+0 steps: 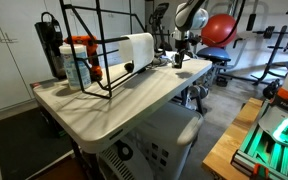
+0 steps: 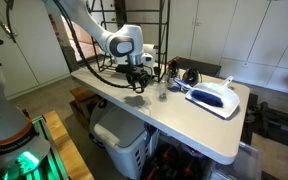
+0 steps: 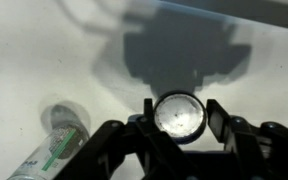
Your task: Flip the black lid over then move it to the left on the table
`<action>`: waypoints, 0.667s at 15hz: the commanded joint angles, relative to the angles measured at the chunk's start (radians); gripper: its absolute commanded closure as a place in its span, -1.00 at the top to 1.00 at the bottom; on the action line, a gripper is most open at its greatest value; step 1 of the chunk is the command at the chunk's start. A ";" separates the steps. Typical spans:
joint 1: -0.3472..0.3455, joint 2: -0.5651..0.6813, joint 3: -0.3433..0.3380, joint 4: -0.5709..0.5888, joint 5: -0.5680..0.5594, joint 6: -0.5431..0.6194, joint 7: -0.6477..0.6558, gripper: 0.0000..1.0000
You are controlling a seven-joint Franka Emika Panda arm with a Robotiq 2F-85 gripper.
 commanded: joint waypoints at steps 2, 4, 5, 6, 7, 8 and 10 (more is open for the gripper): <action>0.013 0.087 0.001 0.083 -0.045 -0.026 0.104 -0.40; 0.017 0.113 -0.001 0.105 -0.062 -0.030 0.131 -0.40; 0.019 0.122 0.000 0.114 -0.067 -0.032 0.141 -0.40; 0.021 0.132 -0.002 0.120 -0.077 -0.033 0.154 -0.40; 0.026 0.140 -0.006 0.129 -0.094 -0.034 0.174 -0.40; 0.031 0.149 -0.009 0.136 -0.112 -0.040 0.191 -0.40; 0.035 0.151 -0.009 0.140 -0.136 -0.044 0.211 0.62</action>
